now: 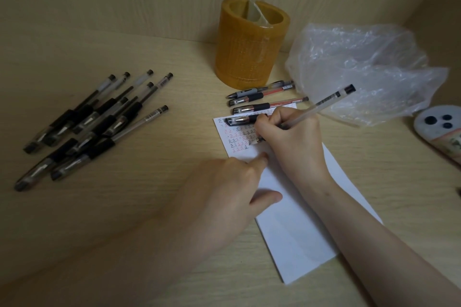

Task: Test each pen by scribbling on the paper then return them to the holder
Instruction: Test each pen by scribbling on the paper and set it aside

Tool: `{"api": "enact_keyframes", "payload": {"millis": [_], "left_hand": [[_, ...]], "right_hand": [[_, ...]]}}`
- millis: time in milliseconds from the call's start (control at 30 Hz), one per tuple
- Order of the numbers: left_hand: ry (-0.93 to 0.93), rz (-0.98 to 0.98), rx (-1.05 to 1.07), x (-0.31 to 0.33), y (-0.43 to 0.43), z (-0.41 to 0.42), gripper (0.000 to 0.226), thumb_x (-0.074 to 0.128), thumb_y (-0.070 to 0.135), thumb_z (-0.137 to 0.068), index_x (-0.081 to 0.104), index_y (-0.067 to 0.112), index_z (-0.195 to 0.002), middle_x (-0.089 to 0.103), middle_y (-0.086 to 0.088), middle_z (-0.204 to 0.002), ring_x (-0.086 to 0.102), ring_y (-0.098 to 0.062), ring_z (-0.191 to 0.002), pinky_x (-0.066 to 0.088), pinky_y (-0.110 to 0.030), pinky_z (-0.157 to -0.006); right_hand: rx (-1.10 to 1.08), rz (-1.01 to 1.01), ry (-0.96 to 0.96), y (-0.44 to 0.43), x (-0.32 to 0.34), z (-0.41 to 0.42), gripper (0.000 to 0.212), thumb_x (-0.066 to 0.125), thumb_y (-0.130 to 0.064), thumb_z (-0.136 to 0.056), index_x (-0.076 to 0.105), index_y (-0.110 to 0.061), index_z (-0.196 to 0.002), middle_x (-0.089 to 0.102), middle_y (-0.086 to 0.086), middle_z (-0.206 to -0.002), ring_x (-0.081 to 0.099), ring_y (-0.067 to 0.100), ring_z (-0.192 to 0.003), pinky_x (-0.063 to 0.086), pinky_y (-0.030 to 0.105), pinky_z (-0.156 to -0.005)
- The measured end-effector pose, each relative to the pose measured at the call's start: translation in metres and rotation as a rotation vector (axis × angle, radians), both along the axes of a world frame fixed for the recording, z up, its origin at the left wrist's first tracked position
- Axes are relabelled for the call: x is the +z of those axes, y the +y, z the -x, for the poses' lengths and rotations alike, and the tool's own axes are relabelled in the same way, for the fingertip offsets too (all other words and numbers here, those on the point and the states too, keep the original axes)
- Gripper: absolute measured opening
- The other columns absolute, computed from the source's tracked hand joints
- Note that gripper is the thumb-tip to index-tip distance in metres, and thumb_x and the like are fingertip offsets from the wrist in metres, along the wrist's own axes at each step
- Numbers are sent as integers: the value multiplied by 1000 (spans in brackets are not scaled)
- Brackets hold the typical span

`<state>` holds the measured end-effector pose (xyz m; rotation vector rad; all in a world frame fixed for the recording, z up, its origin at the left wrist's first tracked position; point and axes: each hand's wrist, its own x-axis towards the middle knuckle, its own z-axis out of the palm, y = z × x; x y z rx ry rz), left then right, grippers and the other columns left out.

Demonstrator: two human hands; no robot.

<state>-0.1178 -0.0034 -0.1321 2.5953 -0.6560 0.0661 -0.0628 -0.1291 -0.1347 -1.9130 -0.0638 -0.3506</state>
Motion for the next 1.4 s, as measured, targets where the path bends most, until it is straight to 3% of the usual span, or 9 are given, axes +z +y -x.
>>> {"api": "enact_keyframes", "payload": {"millis": [67,233,500,667,867,1100,1400], "left_hand": [[-1,-6,2,0,0,0,58,41,60,-85,38,31,-136,55,8,-72,61,-10,-100,46,-33,-77],[24,-31,-2,2,0,0,57,40,60,-86,39,30,-134,33,6,-54,61,-10,-97,47,-34,-76],[26,-51,-3,4,1,0,55,41,60,-86,41,30,-132,33,6,-54,62,-10,-90,47,-34,-74],[22,-42,-3,1,1,-1,57,40,60,-86,38,31,-135,50,5,-66,61,-10,-98,47,-35,-77],[31,-37,-10,2,1,0,55,41,59,-86,41,28,-131,36,9,-57,61,-10,-98,46,-35,-77],[31,-39,-6,2,1,0,59,40,60,-86,35,32,-137,32,6,-54,61,-10,-98,47,-34,-76],[47,-54,3,5,1,0,55,40,60,-85,38,32,-133,36,6,-55,62,-11,-88,47,-34,-74]], "right_hand": [[6,-5,7,0,1,0,37,62,2,-75,41,-10,-46,40,-1,-47,34,4,-47,30,14,-47],[6,-5,15,-1,2,1,32,61,3,-74,43,-5,-49,42,5,-49,35,6,-50,31,17,-48],[2,-7,16,0,0,0,39,61,2,-75,40,-14,-46,40,-4,-46,34,3,-47,30,15,-48],[-6,-10,12,-1,1,0,32,62,0,-77,45,4,-51,44,11,-51,36,6,-51,32,19,-50],[18,-12,34,0,2,2,34,62,1,-76,44,-8,-49,43,1,-48,36,3,-48,31,14,-48],[27,-27,40,-1,2,2,30,62,1,-74,46,-5,-49,46,4,-50,40,5,-50,34,16,-48],[34,-23,37,-1,2,2,37,62,1,-74,44,-12,-46,44,-4,-45,37,2,-45,32,13,-46]]}}
